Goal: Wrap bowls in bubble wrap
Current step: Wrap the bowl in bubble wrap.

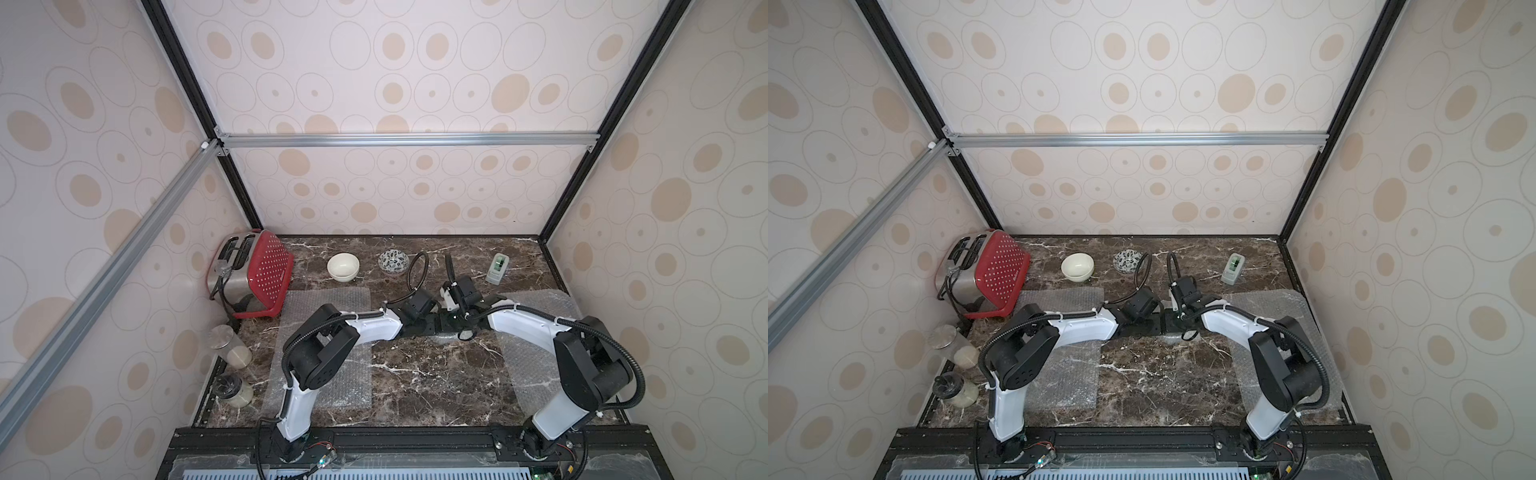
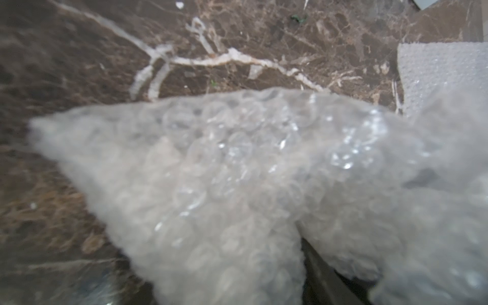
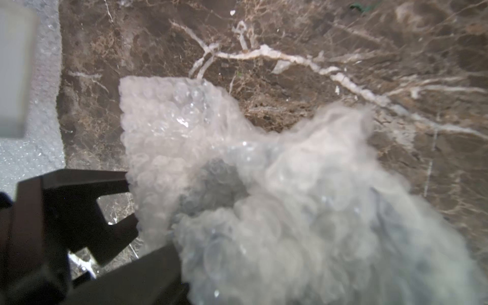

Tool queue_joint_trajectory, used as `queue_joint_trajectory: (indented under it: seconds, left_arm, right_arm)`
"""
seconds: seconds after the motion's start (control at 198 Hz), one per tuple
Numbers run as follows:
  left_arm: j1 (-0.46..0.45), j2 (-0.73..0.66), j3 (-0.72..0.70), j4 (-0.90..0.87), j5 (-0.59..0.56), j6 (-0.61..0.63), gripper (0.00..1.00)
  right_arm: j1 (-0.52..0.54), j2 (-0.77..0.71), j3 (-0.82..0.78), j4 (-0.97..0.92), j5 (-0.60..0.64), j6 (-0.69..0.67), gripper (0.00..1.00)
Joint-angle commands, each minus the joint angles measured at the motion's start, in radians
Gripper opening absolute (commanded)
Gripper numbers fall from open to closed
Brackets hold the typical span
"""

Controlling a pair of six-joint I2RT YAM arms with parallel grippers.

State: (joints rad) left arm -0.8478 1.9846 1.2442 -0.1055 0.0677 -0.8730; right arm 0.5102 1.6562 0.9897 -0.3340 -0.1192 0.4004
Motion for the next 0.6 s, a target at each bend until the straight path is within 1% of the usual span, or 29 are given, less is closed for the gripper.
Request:
queue_joint_trajectory:
  seconds: [0.0,0.137,0.278,0.374,0.476,0.597]
  left_arm:
    - [-0.001,-0.067,-0.015,-0.043,-0.029,0.023,0.64]
    - [0.027,-0.126,-0.075,-0.001,-0.029,-0.007,0.67]
    - [0.049,-0.191,-0.157,0.062,-0.034,-0.049,0.71]
    - [0.049,-0.214,-0.212,0.142,-0.026,-0.084,0.74]
    - [0.041,-0.192,-0.241,0.242,0.010,-0.125,0.75]
    - [0.026,-0.119,-0.190,0.262,0.047,-0.135,0.76]
  right_arm:
    - [0.001,0.059,-0.049,-0.020,0.045,-0.013,0.00]
    - [0.001,0.053,-0.095,-0.042,0.062,-0.008,0.00]
    - [0.001,0.051,-0.124,-0.029,0.044,0.012,0.00]
    - [0.000,0.050,-0.116,-0.025,0.026,0.023,0.00]
    - [0.003,0.050,-0.094,-0.024,-0.002,0.032,0.00]
    - [0.002,0.043,-0.084,-0.022,-0.033,0.039,0.00]
